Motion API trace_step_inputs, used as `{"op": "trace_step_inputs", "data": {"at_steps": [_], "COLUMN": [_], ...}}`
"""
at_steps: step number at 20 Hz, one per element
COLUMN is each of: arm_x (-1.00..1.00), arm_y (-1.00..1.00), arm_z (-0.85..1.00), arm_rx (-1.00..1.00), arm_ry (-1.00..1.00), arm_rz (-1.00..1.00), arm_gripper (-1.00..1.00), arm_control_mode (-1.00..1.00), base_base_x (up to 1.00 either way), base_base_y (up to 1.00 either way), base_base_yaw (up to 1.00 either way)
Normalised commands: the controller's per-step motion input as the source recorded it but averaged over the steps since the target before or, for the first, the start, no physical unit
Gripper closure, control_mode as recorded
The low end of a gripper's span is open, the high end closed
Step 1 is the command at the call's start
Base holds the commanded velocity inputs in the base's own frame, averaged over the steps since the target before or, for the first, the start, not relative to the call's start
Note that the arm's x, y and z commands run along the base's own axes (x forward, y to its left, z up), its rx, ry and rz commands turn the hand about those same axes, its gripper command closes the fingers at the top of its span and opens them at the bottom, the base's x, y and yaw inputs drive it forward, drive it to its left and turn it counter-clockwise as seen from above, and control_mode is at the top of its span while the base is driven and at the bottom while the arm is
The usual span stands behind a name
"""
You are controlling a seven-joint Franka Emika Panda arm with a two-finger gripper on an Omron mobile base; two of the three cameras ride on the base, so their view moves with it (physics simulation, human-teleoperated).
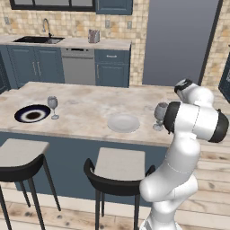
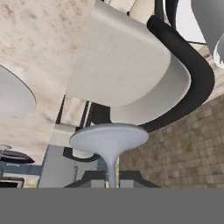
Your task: Retrieve the wine glasses from the counter and place one next to each plate.
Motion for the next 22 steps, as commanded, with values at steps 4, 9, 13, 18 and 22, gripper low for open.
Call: {"op": "trace_step_inputs", "data": {"at_steps": [4, 9, 13, 18, 22], "arm_x": [0.28, 0.30, 0.45, 0.45, 0.39], "arm_y": [-0.10, -0.17, -0.03, 0.00, 0.00], "arm_z": [-0.23, -0.14, -0.12, -0.19, -0.25], "arm_rx": [-0.02, 0.00, 0.00, 0.00, 0.00], "arm_ry": [0.00, 0.00, 0.00, 0.01, 0.02], "arm_rz": [0.00, 0.00, 0.01, 0.00, 0.00], "arm_gripper": [1.00, 1.00, 1.00, 1.00, 1.00], "arm_control_mode": [-1.00, -1.00, -1.00, -1.00, -1.00], "base_base_x": [0.00, 0.00, 0.00, 0.00, 0.00], "base_base_y": [0.00, 0.00, 0.00, 0.00, 0.00], "base_base_yaw": [0.00, 0.00, 0.00, 0.00, 0.00]}}
